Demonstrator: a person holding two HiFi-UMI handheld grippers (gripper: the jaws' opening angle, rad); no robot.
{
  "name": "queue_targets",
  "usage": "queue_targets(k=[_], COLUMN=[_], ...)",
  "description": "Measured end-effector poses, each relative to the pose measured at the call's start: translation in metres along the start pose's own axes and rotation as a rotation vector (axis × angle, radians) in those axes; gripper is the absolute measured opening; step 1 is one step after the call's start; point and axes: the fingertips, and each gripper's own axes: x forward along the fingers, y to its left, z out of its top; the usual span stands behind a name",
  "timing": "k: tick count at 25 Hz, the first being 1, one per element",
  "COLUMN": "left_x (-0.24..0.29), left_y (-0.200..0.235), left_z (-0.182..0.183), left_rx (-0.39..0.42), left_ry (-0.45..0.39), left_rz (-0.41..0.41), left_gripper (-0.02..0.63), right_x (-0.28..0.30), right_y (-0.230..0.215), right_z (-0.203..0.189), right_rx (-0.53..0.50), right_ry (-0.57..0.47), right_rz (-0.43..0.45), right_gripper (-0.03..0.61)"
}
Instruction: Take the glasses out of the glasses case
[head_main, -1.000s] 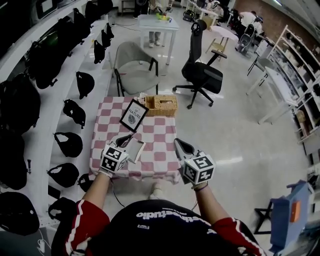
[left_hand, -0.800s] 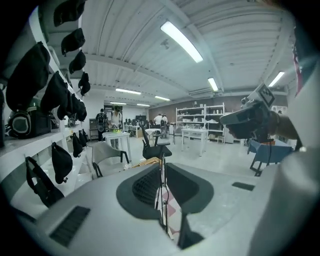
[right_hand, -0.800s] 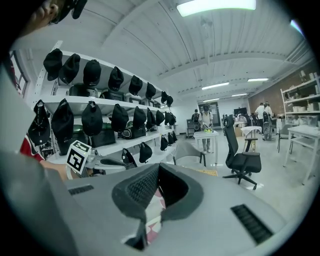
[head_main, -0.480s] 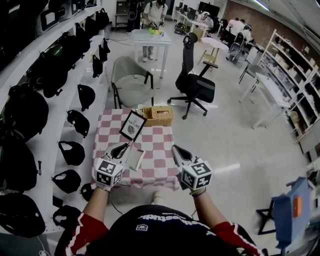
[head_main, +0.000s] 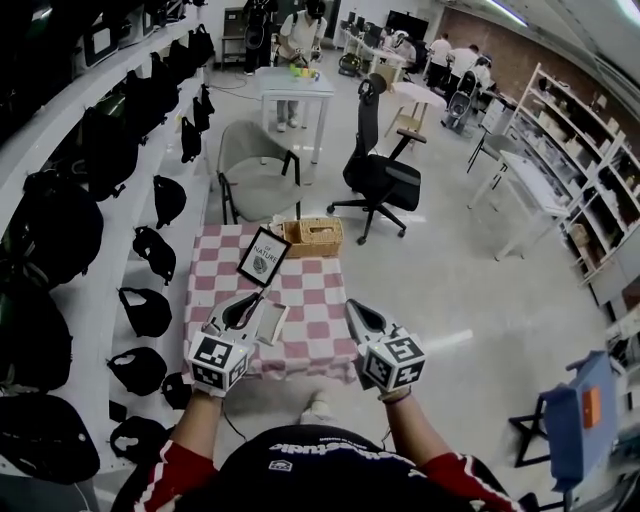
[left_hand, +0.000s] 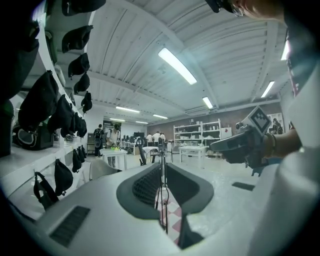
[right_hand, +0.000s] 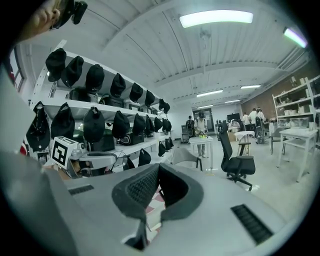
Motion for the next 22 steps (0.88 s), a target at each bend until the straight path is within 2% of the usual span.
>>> queue_targets(k=[8, 18, 22], left_x=[-0.017, -0.029, -0.038], left_y=[0.001, -0.002, -0.003], left_z=[0.030, 0.063, 0.069], left_rx=[-0.028, -0.019, -0.046], left_ry=[-0.077, -0.144, -0.162], left_rz=[0.028, 0.124, 0.159], left_gripper=[0.044, 0.046, 0.045], right_x=[-0.008, -0.036, -0.052], right_y=[-0.002, -0.023, -0.035], right_z=[0.023, 0.050, 0.052], right_rx=[-0.030, -0.043, -0.037], right_ry=[-0.039, -0.120, -0.140], right_rz=[-0.003, -0.001, -0.024], right_gripper=[0.003, 0.003, 0.003])
